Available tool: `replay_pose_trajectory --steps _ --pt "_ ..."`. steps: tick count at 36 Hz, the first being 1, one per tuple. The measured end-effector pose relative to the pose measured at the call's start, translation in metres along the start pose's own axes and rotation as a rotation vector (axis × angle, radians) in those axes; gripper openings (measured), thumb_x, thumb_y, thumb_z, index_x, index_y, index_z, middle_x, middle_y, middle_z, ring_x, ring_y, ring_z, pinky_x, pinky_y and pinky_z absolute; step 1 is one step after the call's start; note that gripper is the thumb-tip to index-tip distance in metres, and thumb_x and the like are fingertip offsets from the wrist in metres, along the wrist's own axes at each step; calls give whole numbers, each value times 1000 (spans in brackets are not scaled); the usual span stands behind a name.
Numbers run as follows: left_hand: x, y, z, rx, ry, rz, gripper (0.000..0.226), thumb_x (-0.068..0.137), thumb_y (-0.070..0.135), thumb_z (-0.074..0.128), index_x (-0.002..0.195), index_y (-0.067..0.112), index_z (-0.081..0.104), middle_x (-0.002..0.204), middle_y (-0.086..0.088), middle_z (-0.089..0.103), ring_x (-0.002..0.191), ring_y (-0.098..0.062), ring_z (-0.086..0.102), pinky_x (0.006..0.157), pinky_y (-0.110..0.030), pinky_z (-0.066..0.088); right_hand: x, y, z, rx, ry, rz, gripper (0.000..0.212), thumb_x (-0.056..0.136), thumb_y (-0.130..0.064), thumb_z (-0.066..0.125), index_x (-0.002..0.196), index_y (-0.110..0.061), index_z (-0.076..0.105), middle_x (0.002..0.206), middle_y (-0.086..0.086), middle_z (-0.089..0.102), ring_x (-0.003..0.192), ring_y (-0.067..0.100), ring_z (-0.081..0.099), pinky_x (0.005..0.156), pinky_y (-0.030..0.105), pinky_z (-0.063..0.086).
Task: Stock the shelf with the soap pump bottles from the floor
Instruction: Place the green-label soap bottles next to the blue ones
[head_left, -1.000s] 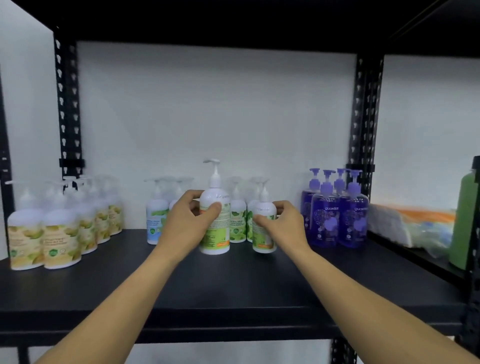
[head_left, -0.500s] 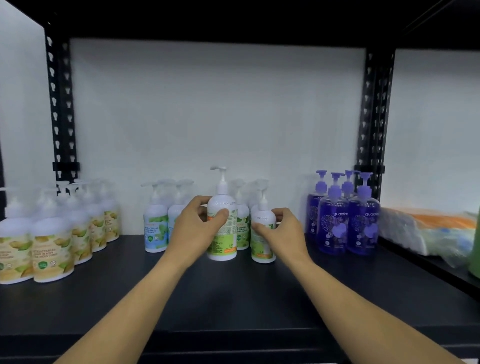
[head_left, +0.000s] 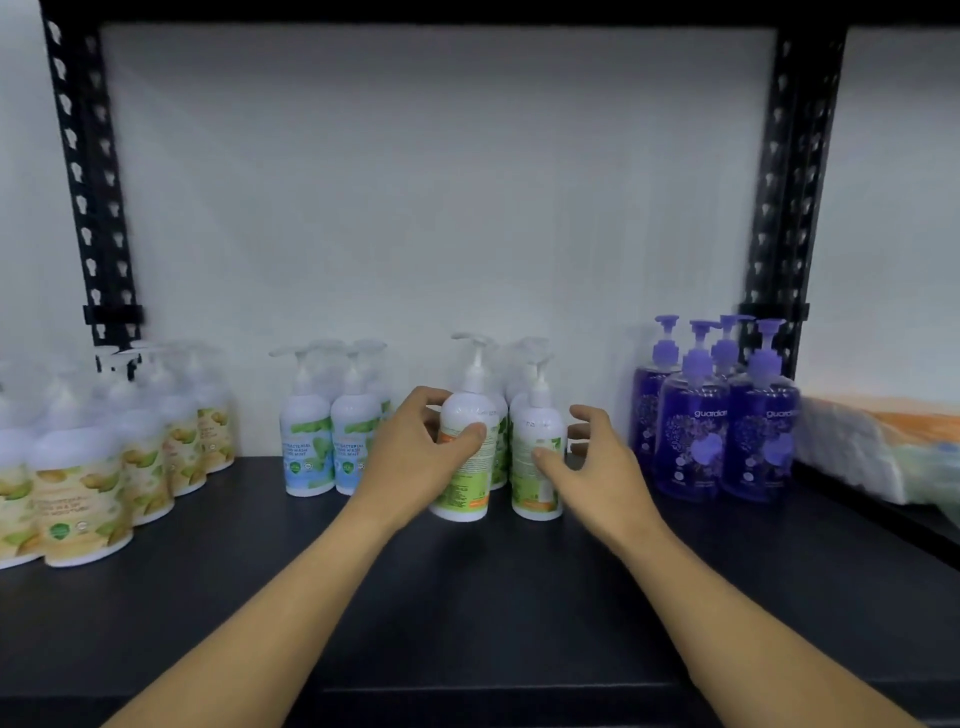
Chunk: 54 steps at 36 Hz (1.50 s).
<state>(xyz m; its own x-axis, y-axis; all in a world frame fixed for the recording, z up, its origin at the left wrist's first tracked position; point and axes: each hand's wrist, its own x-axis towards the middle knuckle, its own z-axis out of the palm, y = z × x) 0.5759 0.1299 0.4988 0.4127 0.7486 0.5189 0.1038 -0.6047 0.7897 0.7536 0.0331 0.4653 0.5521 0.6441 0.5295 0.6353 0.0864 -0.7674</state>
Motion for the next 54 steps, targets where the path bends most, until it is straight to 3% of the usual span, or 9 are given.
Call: replay_pose_trajectory --steps 6,13,18,27,33,39,45,50,54 --pt "5 -3 14 24 27 3 37 83 32 77 112 27 55 96 9 66 78 1 64 61 -11 49 1 4 -4 -42 -68 7 75 86 -23 71 150 -26 32 136 -2 51 88 -4 53 64 9 39" --pt "6 -14 23 51 79 0 41 82 29 79 113 22 53 92 12 62 76 3 59 57 -5 44 3 8 -3 -63 -135 9 78 87 -16 69 152 -25 28 140 -2 49 99 2 48 65 8 39" --pt "5 -21 25 6 89 -6 46 83 29 79 118 20 51 102 5 63 80 1 60 59 -7 45 2 6 -2 -67 -168 27 74 86 -12 69 149 -24 31 122 -9 52 85 -9 50 62 8 41" --pt "-6 -38 21 95 -144 7 80 88 19 72 150 28 22 112 11 59 91 5 60 74 -8 45 -2 0 -3 -98 -162 83 83 86 -15 71 154 -23 24 131 0 52 103 10 53 75 15 41" --pt "-9 -43 19 133 -107 10 77 82 19 77 143 25 31 104 9 66 89 4 62 67 -4 46 -5 0 -5 -126 -171 137 82 85 -17 70 153 -20 25 116 -1 55 101 12 54 79 20 41" --pt "-8 -46 20 146 -45 -9 84 74 32 85 136 22 31 114 5 63 98 -8 62 80 -21 47 -8 3 -3 -252 -236 187 82 82 -33 71 151 -17 30 143 6 51 123 21 53 99 32 45" --pt "-10 -45 13 100 -130 -44 97 78 29 83 148 25 17 108 13 59 109 -12 61 92 -26 47 -16 6 -7 -775 -447 284 96 83 -77 48 156 -17 27 162 9 26 148 31 24 120 45 23" --pt "-10 -49 6 121 -206 -44 88 81 12 77 148 26 21 124 1 63 108 -11 62 97 -31 51 -19 8 -6 -882 -564 307 99 86 -84 26 161 -21 9 168 6 2 155 28 0 124 48 4" --pt "-9 -50 9 152 -164 -31 75 76 18 84 131 23 35 115 2 65 103 -12 64 91 -32 54 -22 9 -11 -885 -591 295 99 86 -85 23 161 -22 4 168 4 -3 155 26 -3 124 46 2"
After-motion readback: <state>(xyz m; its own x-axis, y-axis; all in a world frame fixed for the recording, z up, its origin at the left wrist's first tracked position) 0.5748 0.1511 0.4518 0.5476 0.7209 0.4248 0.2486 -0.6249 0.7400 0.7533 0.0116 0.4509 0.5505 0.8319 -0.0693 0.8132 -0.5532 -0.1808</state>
